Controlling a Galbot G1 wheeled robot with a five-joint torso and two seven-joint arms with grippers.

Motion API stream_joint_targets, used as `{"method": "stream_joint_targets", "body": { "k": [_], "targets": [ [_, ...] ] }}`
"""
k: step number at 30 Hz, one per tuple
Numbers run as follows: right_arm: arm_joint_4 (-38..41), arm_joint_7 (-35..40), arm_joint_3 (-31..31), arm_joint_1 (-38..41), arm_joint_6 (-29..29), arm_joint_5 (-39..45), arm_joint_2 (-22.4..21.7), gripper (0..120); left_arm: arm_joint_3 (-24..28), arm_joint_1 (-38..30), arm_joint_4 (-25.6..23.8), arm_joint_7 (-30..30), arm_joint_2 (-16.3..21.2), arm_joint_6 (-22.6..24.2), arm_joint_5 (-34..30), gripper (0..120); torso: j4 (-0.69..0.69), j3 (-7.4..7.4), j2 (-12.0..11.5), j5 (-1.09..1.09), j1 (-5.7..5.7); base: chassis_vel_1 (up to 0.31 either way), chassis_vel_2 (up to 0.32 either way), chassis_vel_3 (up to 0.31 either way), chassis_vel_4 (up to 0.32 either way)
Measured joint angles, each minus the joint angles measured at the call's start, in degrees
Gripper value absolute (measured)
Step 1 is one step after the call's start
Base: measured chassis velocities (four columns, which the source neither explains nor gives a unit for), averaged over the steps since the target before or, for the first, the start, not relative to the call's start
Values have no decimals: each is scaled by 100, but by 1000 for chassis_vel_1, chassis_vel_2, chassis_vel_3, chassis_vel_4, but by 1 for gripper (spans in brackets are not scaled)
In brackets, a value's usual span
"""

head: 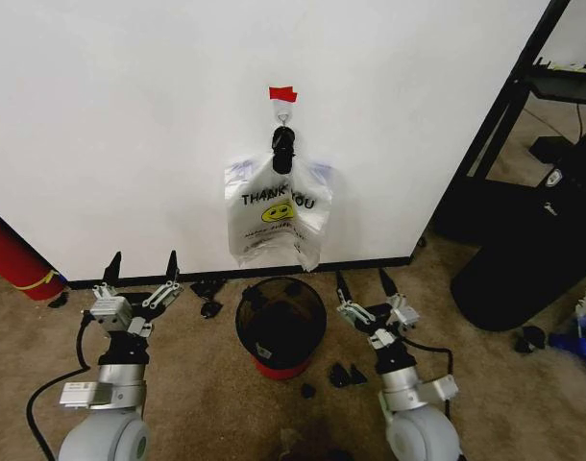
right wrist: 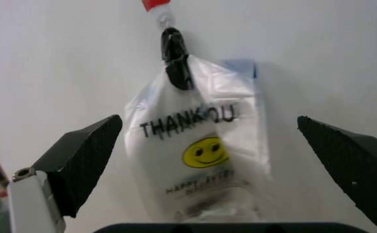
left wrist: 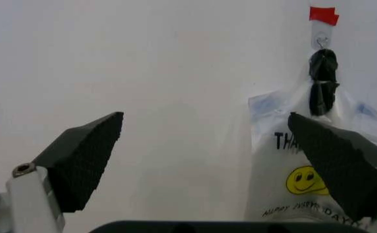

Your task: Pick up the garbage bag from the wall and place it over the trash bin.

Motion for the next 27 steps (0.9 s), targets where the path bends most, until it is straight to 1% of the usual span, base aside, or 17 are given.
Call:
{"method": "stream_joint_targets", "body": {
  "k": [8, 14, 16, 17, 18, 24, 27],
  "targets": [
    [-354, -79, -356, 578, -48, 649, 11, 100, 5, 16, -11, 10, -15, 0, 82, 100, -1, 0, 0, 0, 0, 0, 0, 0, 0],
    [-852, -204, -683, 1251, -51, 1443, 43, 100, -21, 36, -3, 12, 41, -2, 105, 100, -1, 0, 0, -1, 0, 0, 0, 0, 0],
    [-905, -213, -720, 1316, -44, 1544, 53, 100, -21, 31, 6, 12, 48, -2, 109, 100, -1, 0, 0, -1, 0, 0, 0, 0, 0],
    [-1162, -244, -974, 1692, 39, 2052, 82, 100, -3, -8, 30, 8, 61, 1, 145, 100, -1, 0, 0, -1, 0, 0, 0, 0, 0],
    [-1236, -249, -1056, 1802, 57, 2174, 84, 100, 8, -17, 30, 8, 61, 5, 160, 100, -1, 0, 0, -1, 0, 0, 0, 0, 0],
    [-1576, -253, -1375, 2269, 109, 2570, 140, 100, 17, -8, 15, 8, 65, 16, 231, 100, -1, 0, 0, -1, 0, 0, 0, 0, 0],
    [-1889, -247, -1525, 2563, 279, 2785, 264, 100, -8, 0, 30, 4, 81, 10, 242, 100, -1, 0, 0, 0, 0, 0, 0, 0, 0]
  ]
}}
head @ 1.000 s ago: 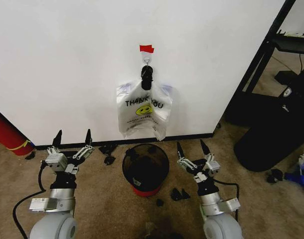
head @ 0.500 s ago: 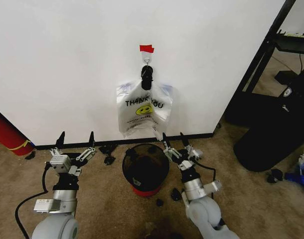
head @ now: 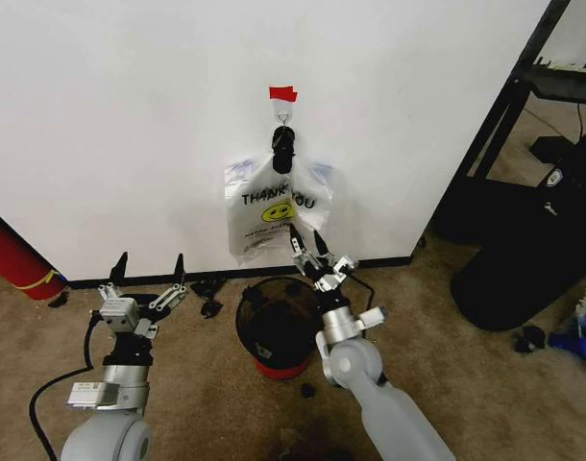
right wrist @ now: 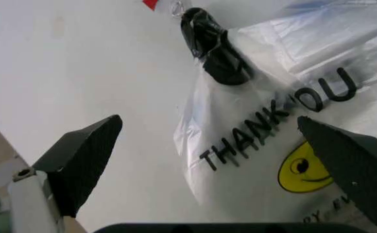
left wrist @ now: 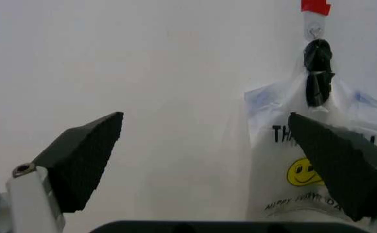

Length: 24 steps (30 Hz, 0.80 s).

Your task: Pick up the garbage bag from the wall and place it over the trash bin.

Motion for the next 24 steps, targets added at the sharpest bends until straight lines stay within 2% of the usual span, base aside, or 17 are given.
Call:
{"method": "stream_joint_targets", "body": {
  "k": [8, 15, 24],
  "targets": [
    [-541, 16, -81, 629, 162, 337, 272, 100, -25, 35, 12, -12, 13, -26, 57, 100, 1, 0, 0, 0, 0, 0, 0, 0, 0],
    [-793, 12, -226, 986, 136, 735, 254, 100, -10, 63, 25, -17, -28, -90, 153, 100, 0, 0, 0, 0, 0, 0, 0, 0, 0],
    [-1138, 56, -410, 1397, 162, 839, 276, 100, 5, 109, 30, -18, -83, -160, 228, 100, 0, 0, 0, 0, 0, 0, 0, 0, 0]
  ]
}}
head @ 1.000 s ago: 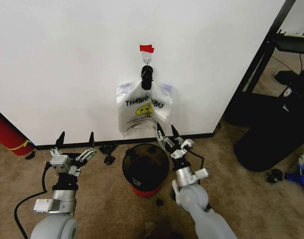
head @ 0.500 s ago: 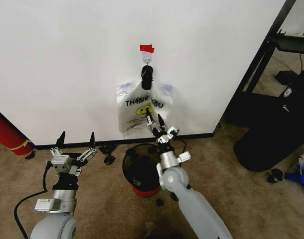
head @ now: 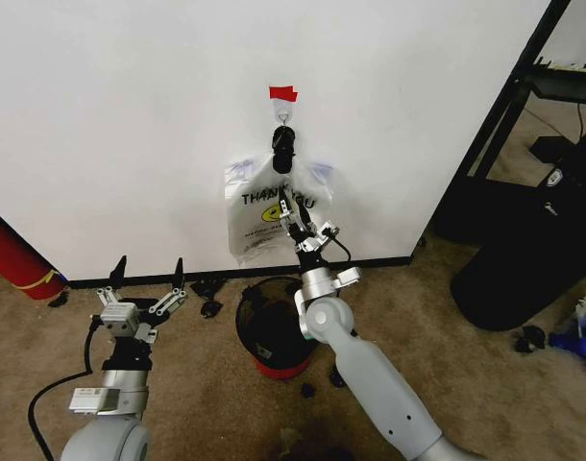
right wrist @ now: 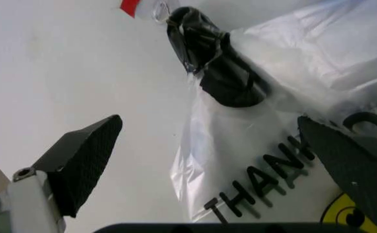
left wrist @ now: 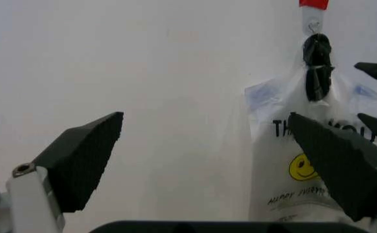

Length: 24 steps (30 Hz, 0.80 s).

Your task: Pick up the garbage bag from the wall and place it over the trash bin.

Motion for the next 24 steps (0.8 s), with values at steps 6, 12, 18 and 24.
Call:
{"method": "stream_joint_targets", "body": {
  "k": [6, 12, 18, 24],
  "targets": [
    [-478, 192, -280, 481, 114, -14, 31, 100, 1, 25, 1, -3, -40, -35, 51, 100, 0, 0, 0, -1, 0, 0, 0, 0, 0],
    [-806, 283, -468, 812, 178, -56, -2, 100, -10, 22, 43, -4, -48, -67, 58, 100, 0, 0, 0, 0, 0, 0, 0, 0, 0],
    [-990, 291, -477, 949, 204, -86, 33, 100, 15, -14, 131, -4, -60, -95, 77, 100, 0, 0, 0, 0, 0, 0, 0, 0, 0],
    [-1085, 286, -350, 989, 246, -158, 132, 100, 50, -26, 188, -1, -71, -129, 98, 100, 0, 0, 0, 0, 0, 0, 0, 0, 0]
  ]
}}
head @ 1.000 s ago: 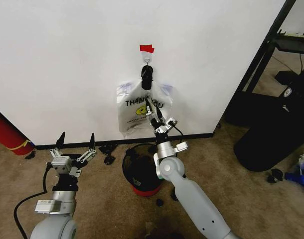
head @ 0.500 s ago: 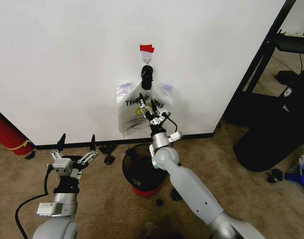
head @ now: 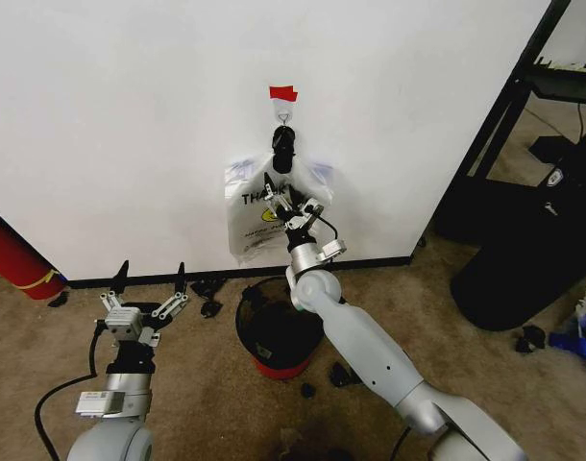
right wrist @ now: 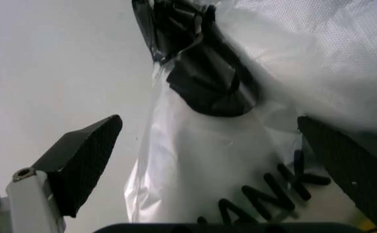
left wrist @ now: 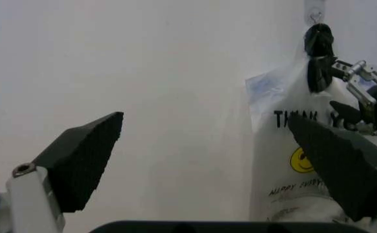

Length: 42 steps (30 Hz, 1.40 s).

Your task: Pick up the garbage bag from the wall and place it over the trash bin.

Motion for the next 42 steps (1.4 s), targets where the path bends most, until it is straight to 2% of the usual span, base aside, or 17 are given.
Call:
{"method": "stream_joint_targets", "body": {
  "k": [15, 19, 21, 26, 36, 42],
  "targets": [
    [-150, -109, 254, 134, -15, -124, 168, 99, -1, 45, 35, 10, -7, -81, 36, 100, 0, 0, 0, 0, 0, 0, 0, 0, 0],
    [-144, -139, 256, 144, -23, -146, 169, 84, 18, 31, 57, 12, -6, -87, 39, 100, 0, 0, 0, 0, 0, 0, 0, 0, 0],
    [-143, -145, 256, 152, -24, -153, 168, 81, 22, 25, 64, 12, -4, -87, 39, 100, 0, 0, 0, 0, 0, 0, 0, 0, 0],
    [-130, -192, 278, 166, -31, -177, 162, 60, 45, -5, 104, 13, 7, -87, 39, 100, 0, 0, 1, 0, 0, 0, 0, 0, 0],
    [-158, -206, 339, 187, -46, -224, 135, 58, 74, -34, 140, 15, 27, -87, 38, 100, 0, 0, 1, 0, 0, 0, 0, 0, 0],
    [-190, -238, 382, 194, -57, -243, 130, 46, 81, -44, 152, 15, 33, -87, 36, 100, 0, 0, 1, 0, 0, 0, 0, 0, 0]
  ]
}}
